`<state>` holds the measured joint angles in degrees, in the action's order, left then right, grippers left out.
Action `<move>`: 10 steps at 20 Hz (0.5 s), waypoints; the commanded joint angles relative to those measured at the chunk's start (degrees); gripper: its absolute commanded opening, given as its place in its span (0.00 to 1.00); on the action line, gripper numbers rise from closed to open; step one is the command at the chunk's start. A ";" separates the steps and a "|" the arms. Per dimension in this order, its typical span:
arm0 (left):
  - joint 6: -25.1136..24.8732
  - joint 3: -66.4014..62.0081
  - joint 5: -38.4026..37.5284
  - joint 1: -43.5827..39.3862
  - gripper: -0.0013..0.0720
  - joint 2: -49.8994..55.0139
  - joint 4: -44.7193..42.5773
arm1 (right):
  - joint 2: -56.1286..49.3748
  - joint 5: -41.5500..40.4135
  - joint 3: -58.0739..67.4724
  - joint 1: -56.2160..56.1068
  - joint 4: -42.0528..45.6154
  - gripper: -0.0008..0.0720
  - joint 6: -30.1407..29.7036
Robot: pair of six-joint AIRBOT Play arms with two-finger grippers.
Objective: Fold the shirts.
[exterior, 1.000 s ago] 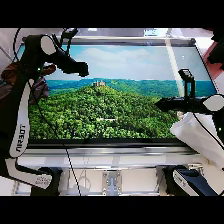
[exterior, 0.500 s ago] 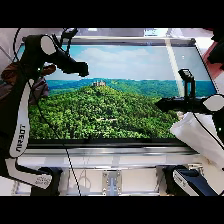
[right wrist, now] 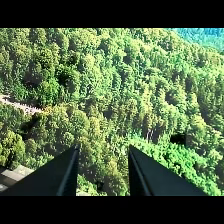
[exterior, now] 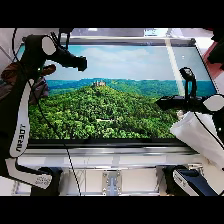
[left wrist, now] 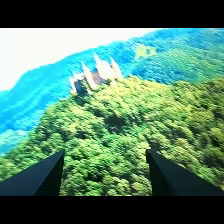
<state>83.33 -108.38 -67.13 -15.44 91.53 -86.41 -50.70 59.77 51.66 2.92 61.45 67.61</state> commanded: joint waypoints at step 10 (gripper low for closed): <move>-0.83 -0.07 15.69 0.63 0.81 0.13 -21.31 | -0.02 -5.18 -0.07 -0.04 2.51 0.53 0.04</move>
<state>82.52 -108.38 -55.77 -15.18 91.55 -104.22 -50.70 55.77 51.62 2.92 63.79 67.64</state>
